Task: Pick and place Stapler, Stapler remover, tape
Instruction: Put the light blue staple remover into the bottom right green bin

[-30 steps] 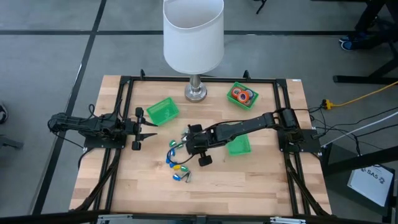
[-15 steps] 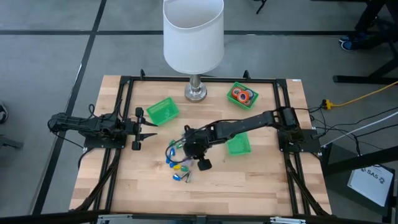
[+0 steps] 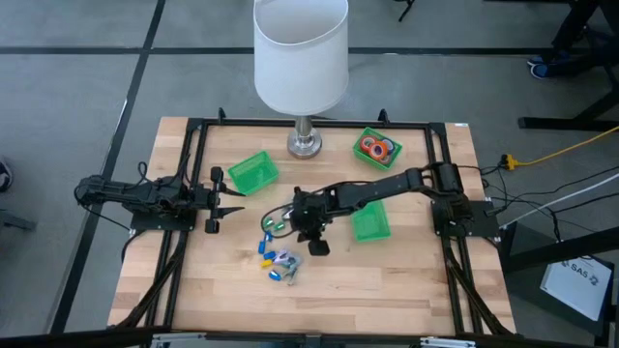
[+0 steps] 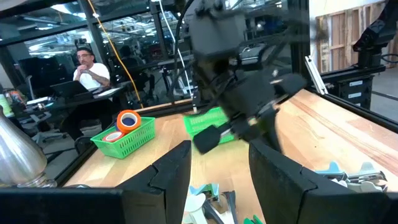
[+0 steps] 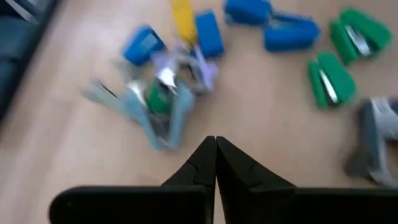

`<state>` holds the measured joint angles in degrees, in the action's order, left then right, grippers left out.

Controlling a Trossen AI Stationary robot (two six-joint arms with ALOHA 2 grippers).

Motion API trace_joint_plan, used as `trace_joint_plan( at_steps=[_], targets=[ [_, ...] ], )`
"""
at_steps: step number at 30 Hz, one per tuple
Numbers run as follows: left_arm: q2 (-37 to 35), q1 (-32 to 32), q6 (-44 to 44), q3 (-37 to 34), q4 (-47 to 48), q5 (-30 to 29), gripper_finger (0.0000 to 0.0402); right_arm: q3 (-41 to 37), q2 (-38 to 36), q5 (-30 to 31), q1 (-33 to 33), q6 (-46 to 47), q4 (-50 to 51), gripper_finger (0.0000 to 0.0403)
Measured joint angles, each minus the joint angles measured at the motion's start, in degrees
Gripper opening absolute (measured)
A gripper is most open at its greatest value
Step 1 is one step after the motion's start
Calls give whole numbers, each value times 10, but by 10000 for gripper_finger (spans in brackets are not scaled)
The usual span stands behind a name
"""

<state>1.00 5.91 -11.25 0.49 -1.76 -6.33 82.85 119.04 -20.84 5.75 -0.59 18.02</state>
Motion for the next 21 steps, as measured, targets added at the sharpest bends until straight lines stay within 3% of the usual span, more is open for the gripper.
trace_joint_plan(
  at_steps=[6, 15, 21],
  targets=[
    [0, 0, 0, 0, 0, 0, 157, 28, 0, 0, 49, -10, 19, 58],
    [0, 0, 0, 0, 0, 0, 157, 30, 0, 77, 91, -35, -9, 170],
    [0, 0, 0, 0, 0, 0, 157, 30, 0, 78, 91, -44, 0, 191]
  ],
)
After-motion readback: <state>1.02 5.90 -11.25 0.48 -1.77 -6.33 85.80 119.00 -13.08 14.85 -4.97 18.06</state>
